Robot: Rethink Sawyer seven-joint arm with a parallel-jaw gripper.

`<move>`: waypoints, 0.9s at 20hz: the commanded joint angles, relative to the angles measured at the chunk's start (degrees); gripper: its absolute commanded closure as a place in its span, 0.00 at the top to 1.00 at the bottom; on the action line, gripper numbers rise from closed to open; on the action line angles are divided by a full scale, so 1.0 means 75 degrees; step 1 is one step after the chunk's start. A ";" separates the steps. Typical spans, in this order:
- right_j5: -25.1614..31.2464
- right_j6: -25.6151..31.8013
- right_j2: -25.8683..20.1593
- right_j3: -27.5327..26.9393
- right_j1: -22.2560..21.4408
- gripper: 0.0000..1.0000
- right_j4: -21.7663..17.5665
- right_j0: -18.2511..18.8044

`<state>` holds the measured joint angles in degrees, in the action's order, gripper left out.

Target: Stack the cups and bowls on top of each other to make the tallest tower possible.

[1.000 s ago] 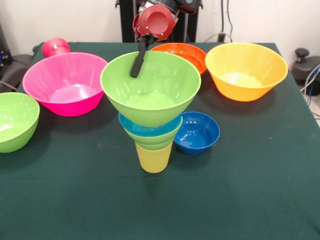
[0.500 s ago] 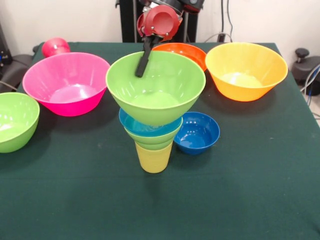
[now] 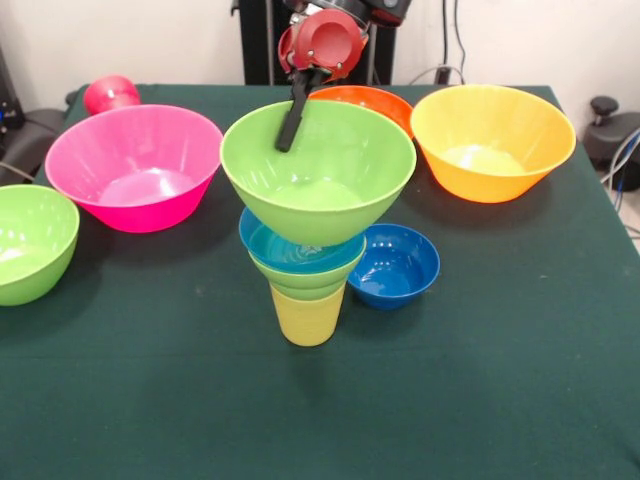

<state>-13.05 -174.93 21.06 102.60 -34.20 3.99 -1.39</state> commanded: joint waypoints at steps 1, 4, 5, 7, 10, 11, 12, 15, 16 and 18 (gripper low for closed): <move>-0.0318 -0.0665 -0.0582 0.0354 0.0092 0.00 0.0062 -0.0027; -0.0399 -0.0650 -0.0628 0.0428 0.0056 0.00 -0.0034 0.0047; -0.0415 -0.0633 -0.0656 0.0450 0.0035 0.00 -0.0087 0.0090; -0.0441 -0.0601 -0.0692 0.0494 0.0002 0.00 -0.0167 0.0155; -0.0530 -0.0573 -0.0741 0.0549 -0.0014 0.00 -0.0261 0.0240; -0.0590 -0.0569 -0.0756 0.0553 0.0005 0.00 -0.0286 0.0265; -0.0625 -0.0564 -0.0763 0.0558 0.0015 0.00 -0.0292 0.0279; -0.0711 -0.0536 -0.0763 0.0549 0.0055 0.00 -0.0286 0.0283; -0.0724 -0.0529 -0.0776 0.0547 0.0056 0.00 -0.0290 0.0296; -0.0766 -0.0518 -0.0795 0.0536 0.0067 0.00 -0.0303 0.0336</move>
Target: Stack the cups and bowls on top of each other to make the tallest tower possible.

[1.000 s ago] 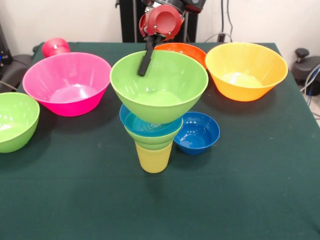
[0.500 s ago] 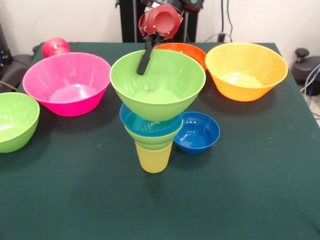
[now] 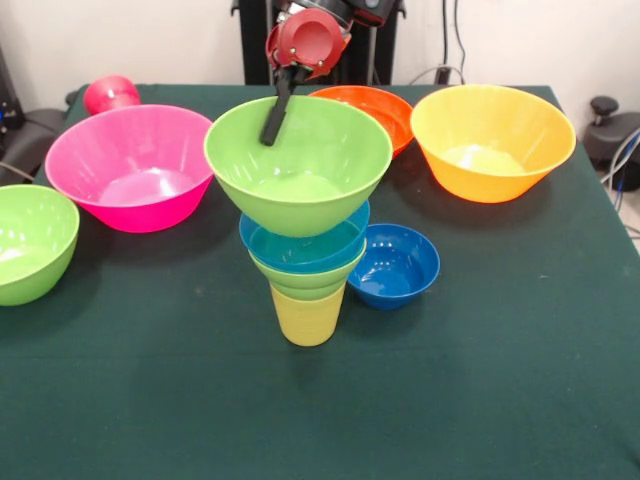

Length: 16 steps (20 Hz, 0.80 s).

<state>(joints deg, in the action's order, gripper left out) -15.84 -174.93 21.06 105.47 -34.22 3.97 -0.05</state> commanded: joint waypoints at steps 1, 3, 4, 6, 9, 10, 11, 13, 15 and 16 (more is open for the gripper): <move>-0.0422 -0.0519 -0.0809 0.0153 0.0071 0.00 -0.0317 0.0185; -0.0464 -0.0518 -0.0815 0.0133 0.0092 0.00 -0.0299 0.0200; -0.0473 -0.0511 -0.0819 0.0126 0.0097 0.00 -0.0292 0.0205; -0.0479 -0.0493 -0.0840 0.0092 0.0108 0.00 -0.0282 0.0232; -0.0467 -0.0473 -0.0831 0.0017 0.0154 0.00 -0.0210 0.0226; -0.0452 -0.0463 -0.0825 -0.0002 0.0163 0.00 -0.0193 0.0221; -0.0422 -0.0453 -0.0823 -0.0035 0.0175 0.00 -0.0164 0.0219; -0.0382 -0.0440 -0.0814 -0.0070 0.0186 0.00 -0.0125 0.0212; -0.0330 -0.0435 -0.0821 -0.0077 0.0164 0.00 -0.0117 0.0235; -0.0322 -0.0432 -0.0821 -0.0079 0.0163 0.00 -0.0113 0.0237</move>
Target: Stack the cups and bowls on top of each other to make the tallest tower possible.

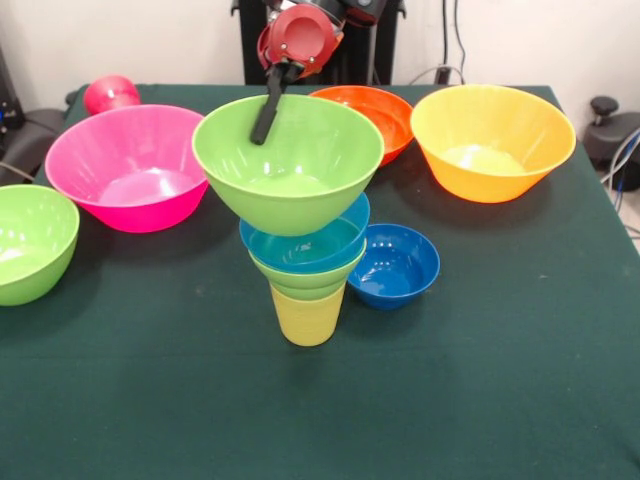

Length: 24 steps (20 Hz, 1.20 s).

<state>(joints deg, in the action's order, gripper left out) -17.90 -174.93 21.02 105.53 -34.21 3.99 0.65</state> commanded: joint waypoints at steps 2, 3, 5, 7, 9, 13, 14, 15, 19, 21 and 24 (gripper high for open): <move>0.0002 -0.0414 -0.0811 -0.0142 0.0181 0.00 -0.0068 0.0134; -0.0011 -0.0422 -0.0811 -0.0149 0.0192 0.00 -0.0055 0.0131; -0.0027 -0.0432 -0.0805 -0.0169 0.0214 0.00 -0.0021 0.0115; -0.0013 -0.0430 -0.0776 -0.0199 0.0242 0.00 0.0039 0.0071; 0.0011 -0.0422 -0.0761 -0.0235 0.0263 0.00 0.0085 0.0046; 0.0086 -0.0389 -0.0675 -0.0342 0.0347 0.00 0.0241 -0.0055; 0.0096 -0.0388 -0.0673 -0.0358 0.0359 0.00 0.0261 -0.0064; 0.0099 -0.0386 -0.0654 -0.0377 0.0379 0.00 0.0295 -0.0087; 0.0098 -0.0386 -0.0611 -0.0423 0.0428 0.00 0.0380 -0.0144; 0.0089 -0.0384 -0.0595 -0.0435 0.0443 0.00 0.0403 -0.0165; 0.0052 -0.0386 -0.0618 -0.0430 0.0450 0.00 0.0384 -0.0152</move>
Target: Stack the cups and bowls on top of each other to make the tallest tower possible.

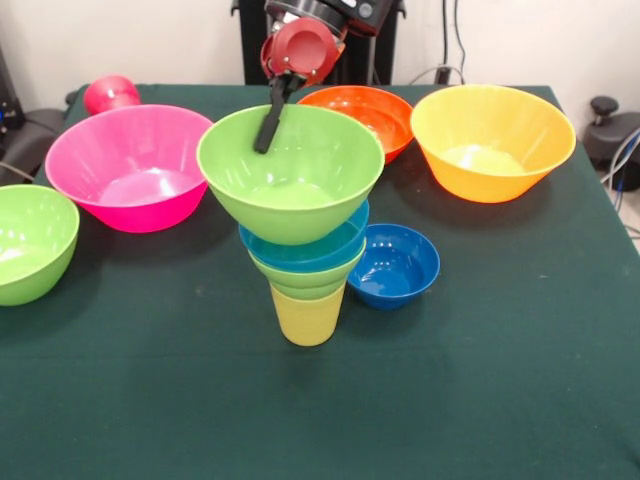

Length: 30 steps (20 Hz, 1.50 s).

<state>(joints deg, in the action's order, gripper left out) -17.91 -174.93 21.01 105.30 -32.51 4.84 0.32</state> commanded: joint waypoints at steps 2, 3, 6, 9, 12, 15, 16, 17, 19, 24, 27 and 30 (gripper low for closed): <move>0.0031 -0.0379 -0.0626 -0.0402 0.0227 0.00 0.0253 -0.0094; 0.0016 -0.0370 -0.0625 -0.0412 0.0236 0.00 0.0248 -0.0093; 0.0021 -0.0365 -0.0632 -0.0457 0.0257 0.00 0.0261 -0.0085; 0.0070 -0.0357 -0.0604 -0.0462 0.0255 0.00 0.0303 -0.0114; 0.0077 -0.0349 -0.0635 -0.0453 0.0230 0.00 0.0263 -0.0082; 0.0049 -0.0359 -0.0701 -0.0453 0.0205 0.00 0.0189 -0.0014; 0.0056 -0.0357 -0.0706 -0.0459 0.0203 0.00 0.0184 -0.0007; 0.0072 -0.0356 -0.0717 -0.0467 0.0198 0.00 0.0184 0.0004; 0.0116 -0.0353 -0.0716 -0.0492 0.0200 0.00 0.0212 -0.0004; 0.0204 -0.0355 -0.0709 -0.0582 0.0229 0.00 0.0317 -0.0031; 0.0252 -0.0344 -0.0668 -0.0672 0.0286 0.00 0.0438 -0.0088; 0.0269 -0.0334 -0.0620 -0.0702 0.0320 0.00 0.0524 -0.0138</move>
<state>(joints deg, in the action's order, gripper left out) -17.90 -174.93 21.01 104.15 -31.57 6.11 0.32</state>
